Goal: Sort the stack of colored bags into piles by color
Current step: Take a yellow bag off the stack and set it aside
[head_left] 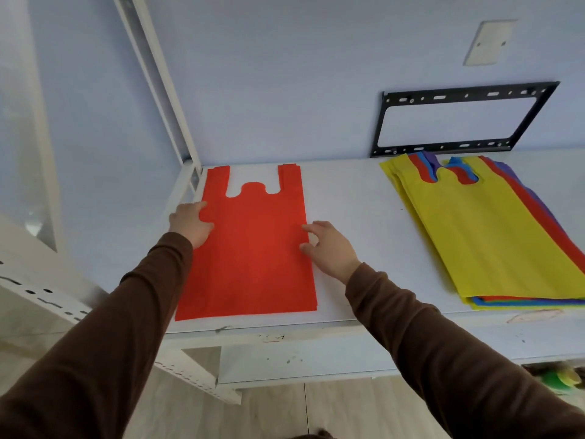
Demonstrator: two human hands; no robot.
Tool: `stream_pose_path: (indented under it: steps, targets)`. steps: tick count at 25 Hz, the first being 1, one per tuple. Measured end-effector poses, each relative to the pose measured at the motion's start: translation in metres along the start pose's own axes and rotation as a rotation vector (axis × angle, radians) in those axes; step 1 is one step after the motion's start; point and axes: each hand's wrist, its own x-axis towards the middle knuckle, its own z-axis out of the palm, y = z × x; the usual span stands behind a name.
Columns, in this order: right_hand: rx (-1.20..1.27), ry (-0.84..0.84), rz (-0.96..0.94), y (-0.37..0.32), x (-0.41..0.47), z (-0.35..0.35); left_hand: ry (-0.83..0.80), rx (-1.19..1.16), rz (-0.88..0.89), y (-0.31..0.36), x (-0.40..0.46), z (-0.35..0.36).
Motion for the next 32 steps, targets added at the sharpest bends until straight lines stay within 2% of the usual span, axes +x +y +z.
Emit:
stream_pose_path:
  steps: [4, 7, 12, 16, 20, 24, 27, 32]
  targets:
    - [-0.217, 0.198, -0.088, 0.019, -0.013, -0.029, 0.079, 0.035, 0.319, 0.050, -0.014, 0.004]
    - [-0.310, 0.343, -0.108, 0.044, -0.030, -0.062, 0.073, -0.012, 0.517, 0.103, -0.028, 0.018]
    - [-0.341, 0.515, -0.009, 0.113, -0.067, -0.125, -0.024, -0.104, 0.685, 0.197, -0.045, 0.063]
    - [-0.323, 0.550, 0.118, 0.188, -0.093, -0.176, -0.103, -0.096, 0.740, 0.273, -0.060, 0.113]
    - [-0.297, 0.506, 0.220, 0.269, -0.109, -0.223, -0.168, -0.060, 0.663, 0.340, -0.073, 0.177]
    - [-0.312, 0.335, 0.300, 0.329, -0.103, -0.261, -0.239, -0.030, 0.381, 0.387, -0.086, 0.224]
    - [-0.341, 0.236, 0.292, 0.343, -0.095, -0.273, -0.242, 0.021, 0.220, 0.402, -0.095, 0.241]
    - [-0.292, 0.118, 0.243, 0.346, -0.083, -0.280, -0.199, -0.055, 0.107, 0.412, -0.100, 0.248]
